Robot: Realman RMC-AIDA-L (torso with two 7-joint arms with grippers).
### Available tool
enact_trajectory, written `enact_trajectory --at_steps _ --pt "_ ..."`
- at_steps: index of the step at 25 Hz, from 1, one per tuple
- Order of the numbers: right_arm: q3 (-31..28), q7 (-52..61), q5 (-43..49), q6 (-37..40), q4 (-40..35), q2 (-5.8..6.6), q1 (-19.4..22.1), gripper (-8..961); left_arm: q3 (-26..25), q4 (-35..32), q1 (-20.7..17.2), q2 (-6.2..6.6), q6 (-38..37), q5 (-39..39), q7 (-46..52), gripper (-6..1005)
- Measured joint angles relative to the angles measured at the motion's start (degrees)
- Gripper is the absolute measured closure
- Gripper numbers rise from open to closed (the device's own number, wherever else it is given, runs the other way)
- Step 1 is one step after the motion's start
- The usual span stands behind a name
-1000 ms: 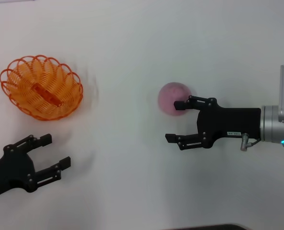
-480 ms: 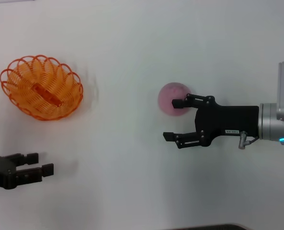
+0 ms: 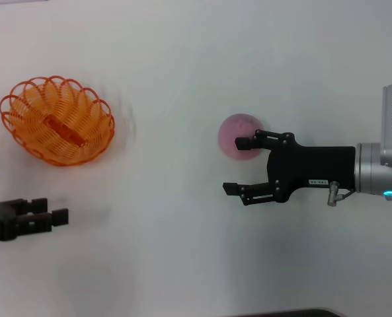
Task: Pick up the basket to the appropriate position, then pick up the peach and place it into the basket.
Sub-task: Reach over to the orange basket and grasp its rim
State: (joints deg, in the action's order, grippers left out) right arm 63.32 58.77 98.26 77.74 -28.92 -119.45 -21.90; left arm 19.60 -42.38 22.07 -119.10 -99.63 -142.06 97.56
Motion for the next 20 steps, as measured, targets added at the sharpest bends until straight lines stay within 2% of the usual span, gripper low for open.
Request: enact_trajectory --at_steps 8,13,20 --pt "0.26 0.47 0.0 -0.15 0.0 -0.08 -0.6 7 1.82 -3.39 2.8 1.47 0.07 -0.57 9.95 175" --pt "0.31 0.54 0.0 -0.13 0.0 -0.08 -0.67 6 6.95 -8.62 5.21 1.58 1.81 -1.98 17.84 182" --pt "0.32 0.55 0.0 -0.02 0.0 0.01 -0.69 6 11.88 -12.49 10.23 1.97 6.38 -7.72 26.86 185"
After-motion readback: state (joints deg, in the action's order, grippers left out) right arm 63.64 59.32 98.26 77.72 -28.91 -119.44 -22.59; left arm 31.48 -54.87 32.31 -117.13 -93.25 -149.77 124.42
